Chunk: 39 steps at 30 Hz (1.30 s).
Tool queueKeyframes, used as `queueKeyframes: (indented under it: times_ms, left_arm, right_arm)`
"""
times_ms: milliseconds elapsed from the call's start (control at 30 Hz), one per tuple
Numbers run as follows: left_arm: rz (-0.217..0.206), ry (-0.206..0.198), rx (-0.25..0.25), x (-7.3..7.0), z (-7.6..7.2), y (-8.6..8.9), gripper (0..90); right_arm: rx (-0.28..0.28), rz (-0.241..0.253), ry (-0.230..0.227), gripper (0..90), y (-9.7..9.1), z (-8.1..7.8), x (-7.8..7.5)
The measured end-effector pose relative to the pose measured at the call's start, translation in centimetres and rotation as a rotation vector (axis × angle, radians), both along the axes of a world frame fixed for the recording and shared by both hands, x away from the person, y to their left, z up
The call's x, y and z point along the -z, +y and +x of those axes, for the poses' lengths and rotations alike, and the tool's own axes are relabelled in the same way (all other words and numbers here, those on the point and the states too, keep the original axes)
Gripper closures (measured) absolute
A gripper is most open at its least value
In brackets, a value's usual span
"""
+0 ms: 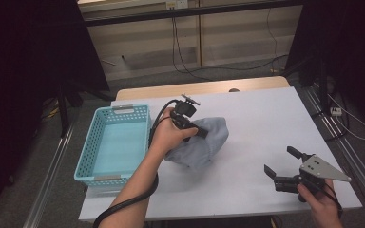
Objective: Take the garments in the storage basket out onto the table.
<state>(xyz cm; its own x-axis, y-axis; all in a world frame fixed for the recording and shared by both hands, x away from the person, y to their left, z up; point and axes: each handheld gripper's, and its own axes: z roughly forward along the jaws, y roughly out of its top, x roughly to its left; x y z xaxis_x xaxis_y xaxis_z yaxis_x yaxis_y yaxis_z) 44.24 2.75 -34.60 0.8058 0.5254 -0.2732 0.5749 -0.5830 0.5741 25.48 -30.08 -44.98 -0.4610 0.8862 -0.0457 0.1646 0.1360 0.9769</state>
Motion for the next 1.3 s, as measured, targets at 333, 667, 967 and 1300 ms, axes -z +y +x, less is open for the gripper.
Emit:
queueKeyframes:
  times_ms: [333,667,967,1300]
  left_arm:
    - [-0.011,0.008,0.022,1.3,0.0,-0.9,61.1]
    - [-0.047,-0.007,-0.037,1.3,0.3,0.1,50.4]
    - [-0.083,-0.066,-0.046,0.6,-0.6,2.0,32.9]
    - [-0.091,-0.132,-0.066,0.9,-1.6,5.2,18.7]
  right_arm:
    - [-0.009,-0.014,-0.001,0.5,0.1,0.0,0.0]
    - [-0.016,-0.020,0.003,0.5,0.2,0.0,0.1]
    - [-0.024,-0.032,0.008,0.5,0.5,0.0,0.1]
    - [-0.030,-0.035,0.028,0.5,0.7,0.4,0.0]
